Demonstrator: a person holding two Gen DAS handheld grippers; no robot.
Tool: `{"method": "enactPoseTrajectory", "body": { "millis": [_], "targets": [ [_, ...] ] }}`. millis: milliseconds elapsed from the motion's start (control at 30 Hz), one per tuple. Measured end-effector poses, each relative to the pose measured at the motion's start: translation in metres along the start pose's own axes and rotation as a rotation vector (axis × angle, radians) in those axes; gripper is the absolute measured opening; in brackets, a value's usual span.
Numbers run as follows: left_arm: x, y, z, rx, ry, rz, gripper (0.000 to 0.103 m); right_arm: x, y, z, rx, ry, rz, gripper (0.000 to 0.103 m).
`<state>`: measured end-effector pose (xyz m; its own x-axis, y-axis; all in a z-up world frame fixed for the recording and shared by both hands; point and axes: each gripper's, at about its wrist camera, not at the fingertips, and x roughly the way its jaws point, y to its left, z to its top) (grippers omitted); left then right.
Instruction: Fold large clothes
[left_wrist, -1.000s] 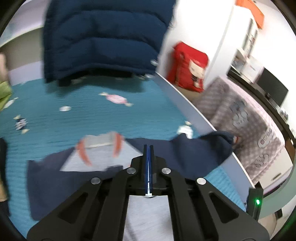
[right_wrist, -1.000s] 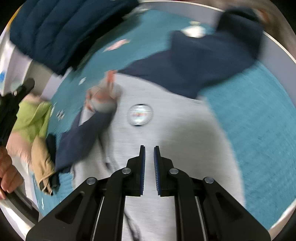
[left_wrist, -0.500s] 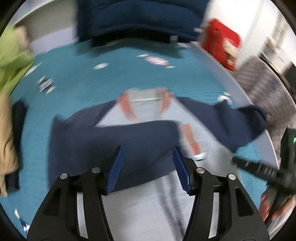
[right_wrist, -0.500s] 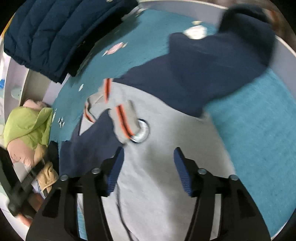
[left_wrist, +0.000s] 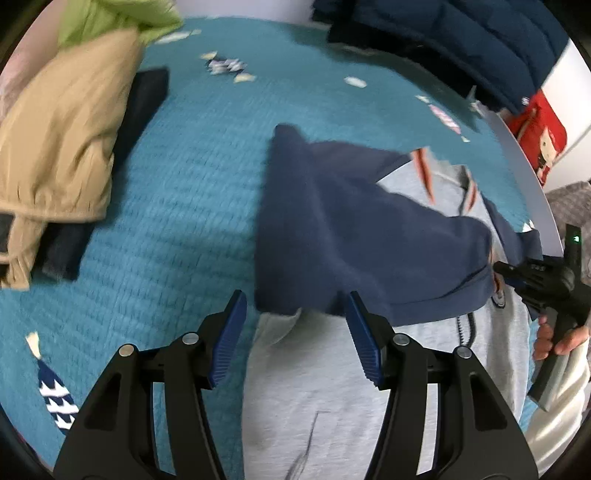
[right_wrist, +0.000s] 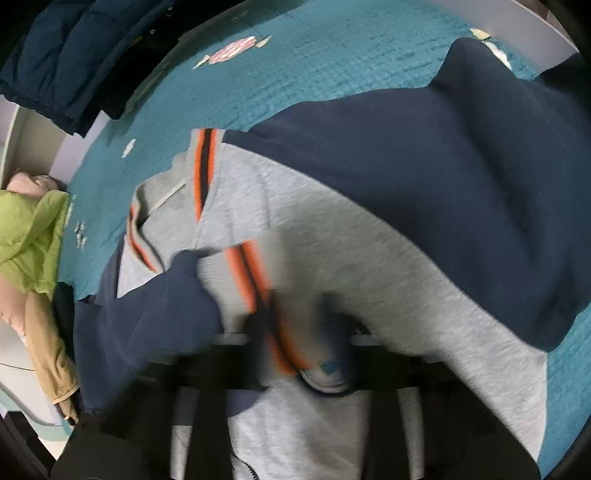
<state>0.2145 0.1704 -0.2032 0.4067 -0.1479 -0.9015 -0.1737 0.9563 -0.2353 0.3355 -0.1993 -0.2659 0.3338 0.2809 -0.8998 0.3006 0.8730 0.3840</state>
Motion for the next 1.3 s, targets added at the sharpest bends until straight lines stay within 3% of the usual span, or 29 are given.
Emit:
{"method": "enactPoseTrajectory", "body": {
  "millis": [100,267,433,533,700,767,800,867,1000,1067,1200,1233,1300],
  "targets": [
    [0.009,0.010,-0.008,-0.037,0.035,-0.006,0.057,-0.013,-0.006,-0.002,0.023,-0.022,0.032,0.006],
    [0.016,0.009,-0.009,-0.026,0.053,0.009,0.057,-0.050,-0.011,-0.006,0.030,-0.107,0.056,0.006],
    [0.012,0.005,-0.011,-0.009,0.048,0.015,0.057,-0.077,-0.027,-0.002,0.047,-0.187,0.016,0.006],
    [0.017,0.004,-0.011,-0.011,0.060,0.026,0.057,-0.086,-0.043,0.005,0.068,-0.229,-0.068,0.006],
    [0.035,0.009,-0.014,-0.033,0.102,0.035,0.057,-0.067,-0.077,0.009,0.131,-0.172,-0.093,0.006],
    [0.043,0.010,-0.014,-0.028,0.117,0.068,0.054,-0.048,-0.079,0.007,0.095,-0.132,-0.151,0.007],
    [0.044,0.010,-0.014,-0.018,0.124,0.094,0.045,-0.044,-0.079,0.006,0.080,-0.125,-0.164,0.010],
    [0.038,0.007,-0.012,0.017,0.130,0.106,0.044,-0.048,-0.079,0.002,0.077,-0.148,-0.156,0.011],
    [-0.002,-0.010,-0.004,0.105,0.023,0.060,0.044,-0.076,-0.068,-0.004,0.050,-0.233,-0.158,0.027],
    [-0.021,-0.022,0.005,0.143,-0.042,0.019,0.038,-0.094,-0.049,-0.009,-0.014,-0.303,-0.107,0.029],
    [-0.014,-0.046,0.024,0.174,-0.074,-0.021,0.015,-0.101,0.003,-0.028,-0.140,-0.332,-0.019,0.024],
    [-0.009,-0.052,0.028,0.184,-0.076,-0.020,0.014,-0.097,0.014,-0.034,-0.164,-0.329,0.017,0.017],
    [0.008,-0.065,0.032,0.187,-0.065,-0.067,0.010,-0.077,0.044,-0.051,-0.252,-0.262,0.106,0.014]
  ]
}}
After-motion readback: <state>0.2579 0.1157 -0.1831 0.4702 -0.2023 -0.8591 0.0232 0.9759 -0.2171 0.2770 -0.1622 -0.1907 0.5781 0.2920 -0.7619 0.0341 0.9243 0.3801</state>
